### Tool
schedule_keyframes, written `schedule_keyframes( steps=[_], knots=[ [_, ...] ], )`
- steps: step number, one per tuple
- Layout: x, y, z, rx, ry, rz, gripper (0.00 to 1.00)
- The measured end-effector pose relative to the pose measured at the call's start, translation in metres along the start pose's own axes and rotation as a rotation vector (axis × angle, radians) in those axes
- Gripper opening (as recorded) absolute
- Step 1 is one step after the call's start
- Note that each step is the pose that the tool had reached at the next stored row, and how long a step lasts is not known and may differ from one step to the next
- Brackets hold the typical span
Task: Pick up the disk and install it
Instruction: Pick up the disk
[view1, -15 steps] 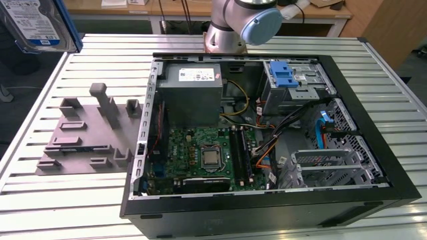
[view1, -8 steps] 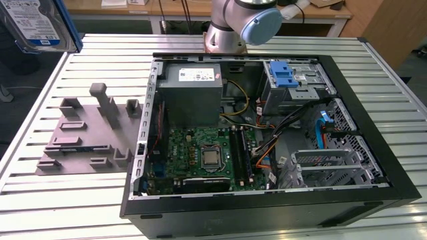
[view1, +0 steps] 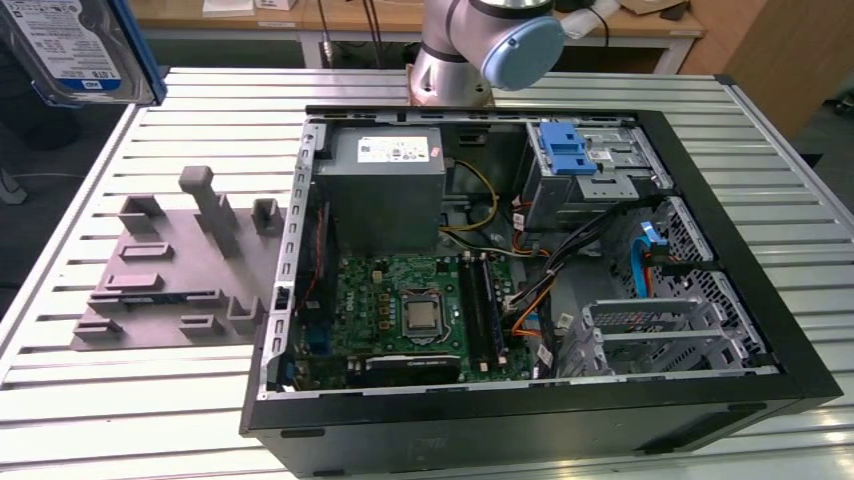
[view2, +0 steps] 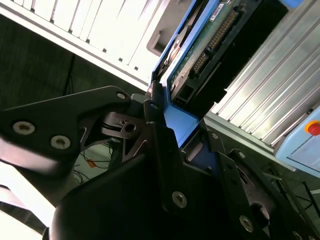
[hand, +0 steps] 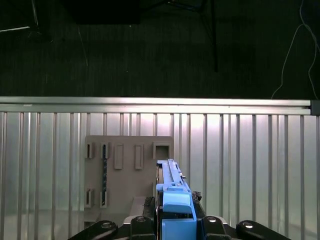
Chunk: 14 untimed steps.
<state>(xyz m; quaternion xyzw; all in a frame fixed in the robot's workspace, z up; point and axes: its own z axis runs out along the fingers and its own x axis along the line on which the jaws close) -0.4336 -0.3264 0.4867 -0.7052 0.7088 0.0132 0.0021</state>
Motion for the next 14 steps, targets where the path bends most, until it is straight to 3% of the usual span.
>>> schedule_keyframes(
  steps=[14],
  knots=[
    [-0.0001, -0.0169, -0.0002, 0.0001, 0.0, 0.0, 0.37]
  ],
)
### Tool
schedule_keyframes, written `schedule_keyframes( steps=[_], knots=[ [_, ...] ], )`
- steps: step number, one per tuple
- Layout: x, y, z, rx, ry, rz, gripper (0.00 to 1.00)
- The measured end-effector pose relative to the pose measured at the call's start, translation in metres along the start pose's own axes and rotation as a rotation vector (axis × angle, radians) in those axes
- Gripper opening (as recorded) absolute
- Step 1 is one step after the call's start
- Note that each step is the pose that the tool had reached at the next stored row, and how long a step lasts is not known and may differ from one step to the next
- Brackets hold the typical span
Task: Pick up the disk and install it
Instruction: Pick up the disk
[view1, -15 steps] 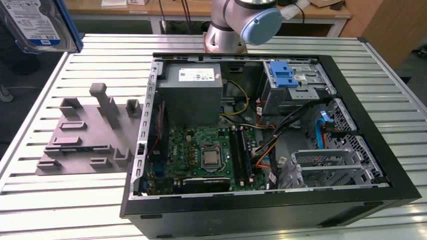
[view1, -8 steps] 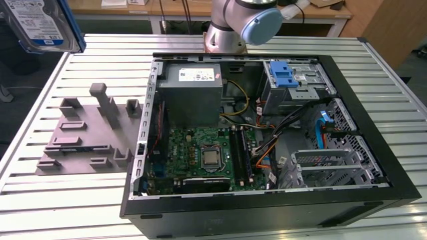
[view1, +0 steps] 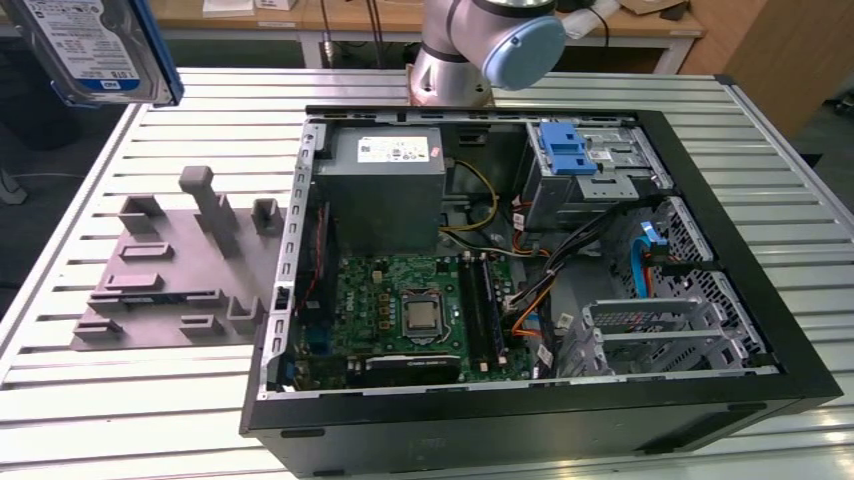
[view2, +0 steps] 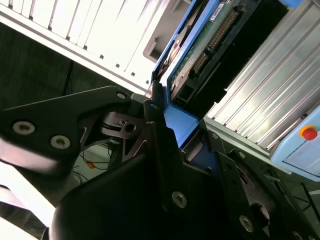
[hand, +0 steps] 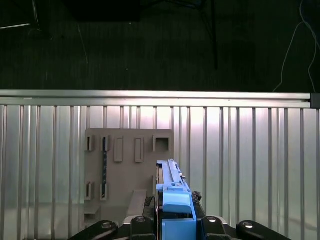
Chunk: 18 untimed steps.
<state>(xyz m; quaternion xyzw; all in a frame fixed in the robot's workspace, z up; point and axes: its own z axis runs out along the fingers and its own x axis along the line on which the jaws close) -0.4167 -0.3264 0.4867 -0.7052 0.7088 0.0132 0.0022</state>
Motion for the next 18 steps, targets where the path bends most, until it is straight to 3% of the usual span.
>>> schedule_keyframes(
  steps=[18],
  knots=[
    [-0.0001, -0.0185, -0.0003, 0.0001, 0.0, 0.0, 0.37]
  ],
)
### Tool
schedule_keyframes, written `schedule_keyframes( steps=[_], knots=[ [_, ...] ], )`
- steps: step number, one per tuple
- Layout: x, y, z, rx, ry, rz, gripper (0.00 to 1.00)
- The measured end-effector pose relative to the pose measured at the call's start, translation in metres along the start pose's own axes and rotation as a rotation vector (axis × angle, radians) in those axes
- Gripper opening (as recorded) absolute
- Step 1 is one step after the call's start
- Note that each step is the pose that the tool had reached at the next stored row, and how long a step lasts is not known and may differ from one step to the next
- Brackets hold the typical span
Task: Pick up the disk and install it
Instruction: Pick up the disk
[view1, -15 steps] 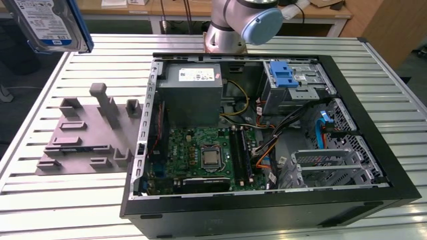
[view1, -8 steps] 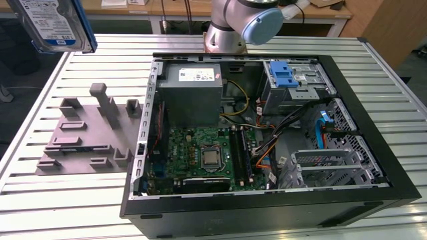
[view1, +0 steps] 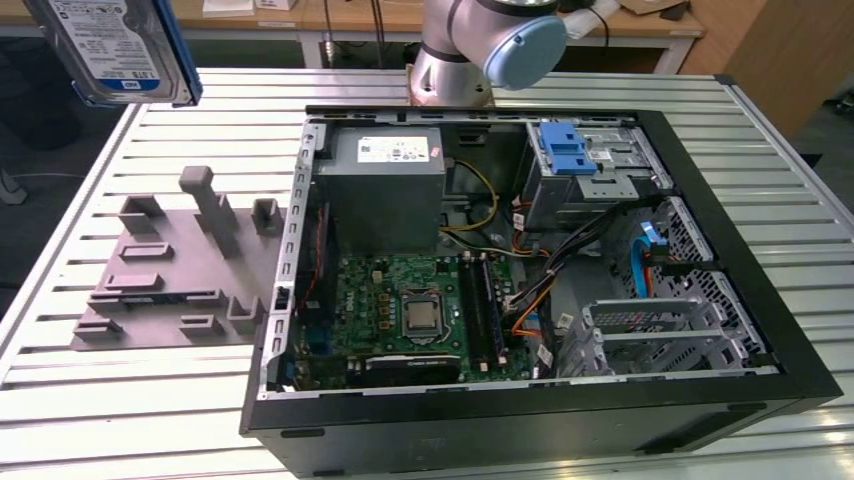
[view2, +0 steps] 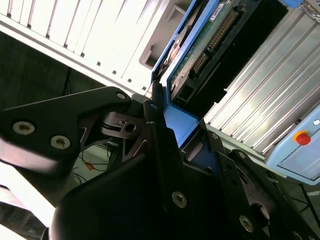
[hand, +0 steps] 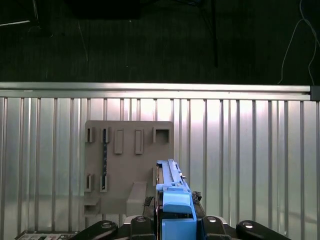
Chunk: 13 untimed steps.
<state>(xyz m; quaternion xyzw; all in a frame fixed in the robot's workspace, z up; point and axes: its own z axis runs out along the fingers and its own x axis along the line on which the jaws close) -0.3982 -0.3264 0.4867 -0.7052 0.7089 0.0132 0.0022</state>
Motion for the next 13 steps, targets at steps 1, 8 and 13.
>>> schedule_keyframes(
  steps=[1, 8, 13],
  knots=[
    [0.0, -0.0006, -0.0001, -0.0001, 0.0, 0.0, 0.37],
    [0.0, -0.0044, -0.0001, -0.0001, 0.0, 0.0, 0.37],
    [-0.0001, -0.0067, -0.0001, -0.0001, 0.0, 0.0, 0.37]
  ],
)
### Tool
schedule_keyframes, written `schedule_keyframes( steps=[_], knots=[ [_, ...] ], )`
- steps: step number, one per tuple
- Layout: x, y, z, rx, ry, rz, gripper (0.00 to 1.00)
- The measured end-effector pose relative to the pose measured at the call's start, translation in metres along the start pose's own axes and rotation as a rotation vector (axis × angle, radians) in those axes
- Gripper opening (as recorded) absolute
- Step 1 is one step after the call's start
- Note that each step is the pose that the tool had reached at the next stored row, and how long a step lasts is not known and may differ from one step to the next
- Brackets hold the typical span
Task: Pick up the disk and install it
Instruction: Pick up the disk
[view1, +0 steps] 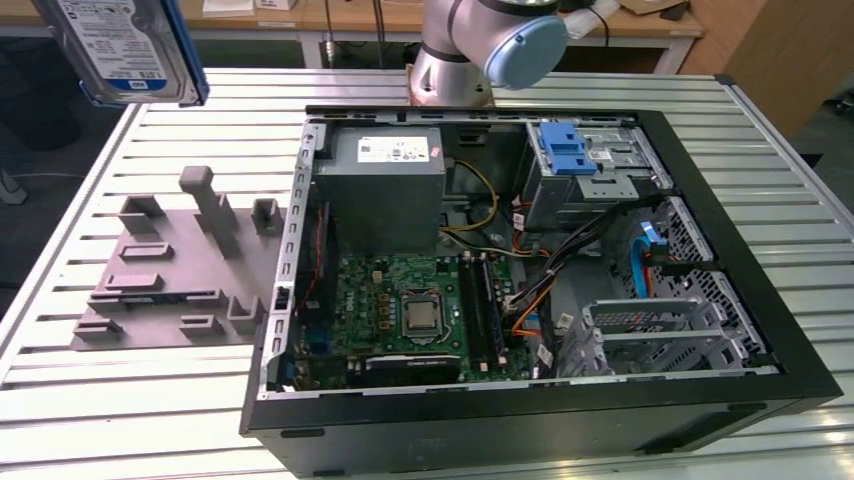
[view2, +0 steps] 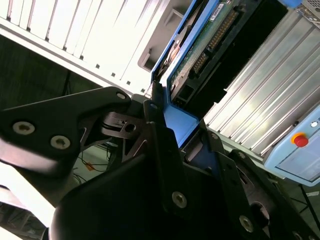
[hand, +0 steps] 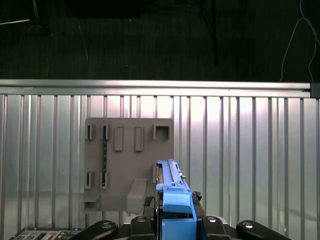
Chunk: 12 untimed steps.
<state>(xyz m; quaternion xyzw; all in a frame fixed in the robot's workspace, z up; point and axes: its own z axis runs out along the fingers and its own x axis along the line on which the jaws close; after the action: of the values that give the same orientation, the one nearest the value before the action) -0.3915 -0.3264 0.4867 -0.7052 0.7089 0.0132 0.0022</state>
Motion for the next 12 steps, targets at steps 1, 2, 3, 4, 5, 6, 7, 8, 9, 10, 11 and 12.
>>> schedule_keyframes(
  steps=[1, 2, 3, 4, 5, 6, 7, 8, 9, 10, 11, 12],
  knots=[
    [0.0, -0.0004, 0.0, 0.0, 0.0, 0.0, 0.37],
    [0.0, -0.0008, 0.0, 0.0, 0.0, 0.0, 0.37],
    [0.0, -0.0012, 0.0, 0.0, 0.0, 0.0, 0.37],
    [0.0, -0.0016, -0.0001, -0.0001, 0.0, 0.0, 0.37],
    [0.0, -0.002, 0.0, 0.0, 0.0, 0.0, 0.37],
    [0.0, -0.0024, 0.0, 0.0, 0.0, 0.0, 0.37],
    [0.0, -0.0029, -0.0001, -0.0001, 0.0, 0.0, 0.37],
    [0.0, -0.0033, 0.0, 0.0, 0.0, 0.0, 0.37],
    [0.0, -0.0038, 0.0, 0.0, 0.0, 0.0, 0.37],
    [0.0, -0.0042, -0.0001, 0.0, 0.0, 0.0, 0.37],
    [0.0, -0.0046, -0.0001, 0.0, 0.0, 0.0, 0.37],
    [0.0, -0.0049, -0.0001, 0.0, 0.0, 0.0, 0.37]
  ],
)
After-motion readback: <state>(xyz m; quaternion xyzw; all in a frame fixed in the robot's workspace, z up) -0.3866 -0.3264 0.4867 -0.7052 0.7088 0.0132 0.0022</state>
